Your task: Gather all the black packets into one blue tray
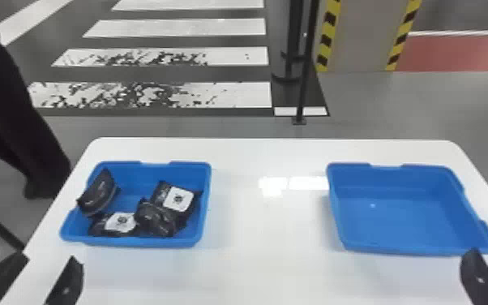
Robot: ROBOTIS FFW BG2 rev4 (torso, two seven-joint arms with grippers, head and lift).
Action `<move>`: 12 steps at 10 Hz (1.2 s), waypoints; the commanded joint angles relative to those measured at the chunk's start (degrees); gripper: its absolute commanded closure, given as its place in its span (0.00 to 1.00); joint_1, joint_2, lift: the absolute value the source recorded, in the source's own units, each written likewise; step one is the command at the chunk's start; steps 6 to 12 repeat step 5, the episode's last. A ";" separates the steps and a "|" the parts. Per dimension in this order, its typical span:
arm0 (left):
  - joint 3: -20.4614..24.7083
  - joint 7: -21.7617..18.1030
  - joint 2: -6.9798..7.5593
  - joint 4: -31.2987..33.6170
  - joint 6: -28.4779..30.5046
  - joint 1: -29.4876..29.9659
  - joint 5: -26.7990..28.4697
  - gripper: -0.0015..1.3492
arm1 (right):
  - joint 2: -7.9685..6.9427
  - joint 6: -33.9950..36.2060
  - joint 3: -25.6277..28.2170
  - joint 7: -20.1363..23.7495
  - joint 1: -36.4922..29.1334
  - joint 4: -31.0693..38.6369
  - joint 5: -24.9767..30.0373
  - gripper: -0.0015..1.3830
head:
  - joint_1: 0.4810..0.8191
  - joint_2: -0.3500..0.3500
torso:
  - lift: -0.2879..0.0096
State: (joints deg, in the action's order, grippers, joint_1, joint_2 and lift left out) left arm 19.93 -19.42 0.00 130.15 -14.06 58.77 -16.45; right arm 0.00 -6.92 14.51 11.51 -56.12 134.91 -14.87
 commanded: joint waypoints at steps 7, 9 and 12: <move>0.07 0.00 -0.15 -0.28 0.14 0.01 -0.12 0.29 | -0.05 -0.12 0.00 0.00 -0.13 -0.12 -0.32 0.09 | 0.63 0.56 | 0.60; 0.07 0.00 -0.15 -0.28 0.14 0.01 -0.12 0.29 | -0.05 -0.12 0.00 0.00 -0.13 -0.12 -0.32 0.09 | 0.63 0.56 | 0.60; 0.07 0.00 -0.15 -0.28 0.14 0.01 -0.12 0.29 | -0.05 -0.12 0.00 0.00 -0.13 -0.12 -0.32 0.09 | 0.63 0.56 | 0.60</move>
